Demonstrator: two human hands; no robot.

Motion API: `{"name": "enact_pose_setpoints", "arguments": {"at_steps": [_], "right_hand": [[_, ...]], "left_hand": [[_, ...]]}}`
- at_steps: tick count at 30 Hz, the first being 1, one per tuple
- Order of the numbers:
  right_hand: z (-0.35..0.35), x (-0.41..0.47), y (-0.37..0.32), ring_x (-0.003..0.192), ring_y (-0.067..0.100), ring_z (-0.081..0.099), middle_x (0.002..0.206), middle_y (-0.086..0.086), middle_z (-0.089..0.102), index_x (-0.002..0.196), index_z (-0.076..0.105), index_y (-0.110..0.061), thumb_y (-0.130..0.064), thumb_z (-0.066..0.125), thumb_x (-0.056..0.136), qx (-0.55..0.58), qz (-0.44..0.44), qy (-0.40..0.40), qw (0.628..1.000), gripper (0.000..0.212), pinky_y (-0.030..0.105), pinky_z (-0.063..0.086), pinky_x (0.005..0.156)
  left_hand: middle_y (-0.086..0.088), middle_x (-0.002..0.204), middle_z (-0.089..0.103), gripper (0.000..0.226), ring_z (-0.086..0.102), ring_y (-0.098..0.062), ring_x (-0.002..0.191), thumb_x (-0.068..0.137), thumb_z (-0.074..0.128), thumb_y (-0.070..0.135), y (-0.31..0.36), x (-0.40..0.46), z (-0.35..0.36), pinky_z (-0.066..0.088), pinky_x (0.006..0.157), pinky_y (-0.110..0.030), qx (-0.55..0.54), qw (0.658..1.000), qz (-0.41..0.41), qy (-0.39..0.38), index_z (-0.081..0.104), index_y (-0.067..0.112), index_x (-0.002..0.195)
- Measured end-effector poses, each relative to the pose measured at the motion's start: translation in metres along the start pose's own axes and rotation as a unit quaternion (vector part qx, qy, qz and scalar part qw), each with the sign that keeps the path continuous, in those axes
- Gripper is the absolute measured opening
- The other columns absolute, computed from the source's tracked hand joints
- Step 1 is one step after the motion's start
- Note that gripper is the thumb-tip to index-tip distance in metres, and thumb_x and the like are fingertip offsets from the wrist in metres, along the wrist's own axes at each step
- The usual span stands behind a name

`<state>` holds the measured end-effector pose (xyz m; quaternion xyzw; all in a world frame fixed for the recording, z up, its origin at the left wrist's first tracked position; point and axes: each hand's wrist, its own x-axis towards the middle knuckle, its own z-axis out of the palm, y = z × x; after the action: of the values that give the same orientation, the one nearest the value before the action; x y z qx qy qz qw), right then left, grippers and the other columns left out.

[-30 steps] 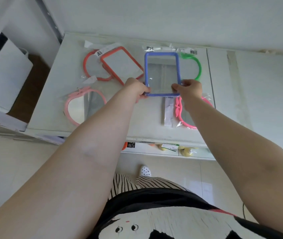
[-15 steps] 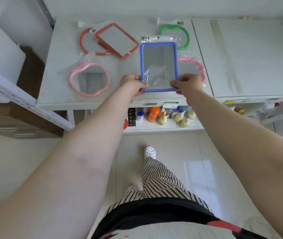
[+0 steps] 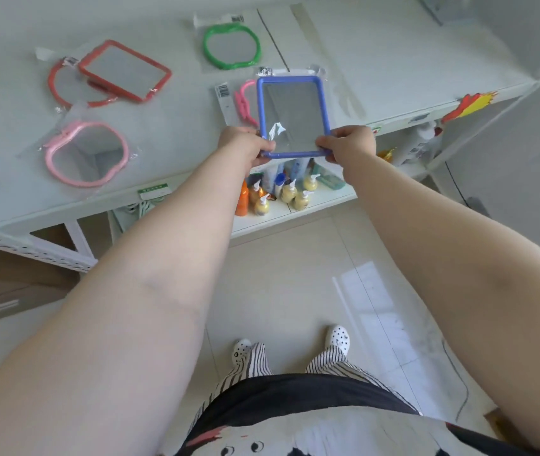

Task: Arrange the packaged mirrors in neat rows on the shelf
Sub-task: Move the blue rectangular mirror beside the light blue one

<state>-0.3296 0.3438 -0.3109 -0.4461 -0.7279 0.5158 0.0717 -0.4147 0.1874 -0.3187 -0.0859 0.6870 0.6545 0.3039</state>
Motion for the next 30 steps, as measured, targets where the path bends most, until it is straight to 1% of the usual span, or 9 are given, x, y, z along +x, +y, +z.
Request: {"name": "enact_pose_setpoints", "arguments": {"at_steps": [3, 6, 9, 12, 15, 19, 22, 25, 30], "right_hand": [[-0.038, 0.013, 0.010, 0.051, 0.013, 0.058, 0.078, 0.003, 0.065, 0.107, 0.068, -0.010, -0.014, 0.078, 0.073, 0.038, 0.017, 0.003, 0.999, 0.036, 0.017, 0.051, 0.045], [-0.083, 0.031, 0.028, 0.042, 0.009, 0.054, 0.075, 0.005, 0.065, 0.103, 0.068, -0.011, -0.012, 0.078, 0.074, 0.049, 0.028, 0.004, 0.998, 0.031, 0.013, 0.043, 0.039], [-0.130, 0.052, 0.049, 0.048, 0.014, 0.057, 0.084, 0.011, 0.067, 0.088, 0.065, -0.013, -0.010, 0.077, 0.076, 0.058, 0.028, 0.008, 0.998, 0.017, 0.023, 0.055, 0.050], [-0.176, 0.078, 0.069, 0.066, 0.020, 0.062, 0.079, 0.006, 0.066, 0.108, 0.064, -0.009, -0.010, 0.076, 0.078, 0.066, 0.041, 0.010, 0.997, 0.032, 0.032, 0.059, 0.074], [-0.218, 0.105, 0.086, 0.055, 0.015, 0.059, 0.073, 0.002, 0.063, 0.113, 0.064, -0.008, -0.011, 0.075, 0.079, 0.059, 0.043, 0.017, 0.997, 0.035, 0.025, 0.059, 0.064], [-0.261, 0.137, 0.099, 0.056, 0.015, 0.064, 0.077, 0.002, 0.065, 0.108, 0.066, -0.007, -0.013, 0.078, 0.076, 0.060, 0.048, 0.037, 0.996, 0.035, 0.026, 0.061, 0.065], [-0.283, 0.158, 0.096, 0.062, 0.018, 0.066, 0.075, 0.001, 0.063, 0.089, 0.063, -0.010, -0.014, 0.079, 0.076, 0.063, 0.044, 0.036, 0.996, 0.021, 0.030, 0.062, 0.070], [-0.295, 0.184, 0.089, 0.061, 0.018, 0.064, 0.073, 0.001, 0.062, 0.073, 0.055, -0.016, -0.015, 0.078, 0.076, 0.066, 0.033, 0.043, 0.996, 0.024, 0.031, 0.062, 0.070], [-0.308, 0.234, 0.070, 0.048, 0.014, 0.057, 0.077, 0.006, 0.065, 0.090, 0.060, -0.012, -0.014, 0.080, 0.072, 0.079, 0.036, 0.067, 0.994, 0.027, 0.024, 0.056, 0.052]], "left_hand": [[-0.005, 0.076, 0.059, 0.045, 0.062, -0.016, 0.068, 0.076, 0.068, -0.014, 0.001, 0.001, 0.043, 0.056, 0.052, -0.022, 0.012, 1.000, 0.013, -0.010, 0.057, -0.002, 0.117], [-0.004, 0.075, 0.061, 0.032, 0.065, -0.021, 0.073, 0.073, 0.070, -0.012, -0.003, 0.003, 0.092, 0.057, 0.054, -0.022, 0.038, 0.999, 0.022, -0.012, 0.061, 0.005, 0.098], [-0.003, 0.072, 0.061, 0.024, 0.065, -0.020, 0.069, 0.073, 0.072, -0.010, -0.010, 0.001, 0.147, 0.057, 0.054, -0.021, 0.057, 0.998, 0.032, -0.010, 0.057, 0.008, 0.078], [-0.003, 0.072, 0.061, 0.023, 0.062, -0.015, 0.063, 0.075, 0.071, -0.009, -0.019, -0.003, 0.203, 0.056, 0.051, -0.017, 0.047, 0.998, 0.027, -0.020, 0.060, 0.006, 0.087], [-0.004, 0.073, 0.061, 0.022, 0.063, -0.016, 0.065, 0.075, 0.071, -0.010, -0.026, 0.000, 0.255, 0.058, 0.059, -0.020, 0.052, 0.998, 0.021, -0.028, 0.060, 0.006, 0.087], [-0.004, 0.072, 0.058, 0.026, 0.060, -0.015, 0.063, 0.077, 0.069, -0.011, -0.022, 0.003, 0.310, 0.058, 0.056, -0.019, 0.053, 0.997, 0.021, -0.044, 0.054, 0.009, 0.071], [-0.004, 0.073, 0.059, 0.022, 0.062, -0.015, 0.065, 0.077, 0.069, -0.010, -0.012, 0.012, 0.338, 0.058, 0.056, -0.019, 0.062, 0.997, 0.025, -0.049, 0.056, 0.008, 0.075], [-0.004, 0.073, 0.061, 0.023, 0.064, -0.019, 0.073, 0.074, 0.071, -0.009, 0.002, 0.032, 0.360, 0.060, 0.069, -0.026, 0.076, 0.996, 0.031, -0.033, 0.058, 0.009, 0.074], [-0.004, 0.074, 0.061, 0.023, 0.064, -0.017, 0.069, 0.075, 0.070, -0.010, 0.029, 0.071, 0.394, 0.060, 0.065, -0.023, 0.074, 0.995, 0.041, -0.047, 0.057, 0.009, 0.074]]}}
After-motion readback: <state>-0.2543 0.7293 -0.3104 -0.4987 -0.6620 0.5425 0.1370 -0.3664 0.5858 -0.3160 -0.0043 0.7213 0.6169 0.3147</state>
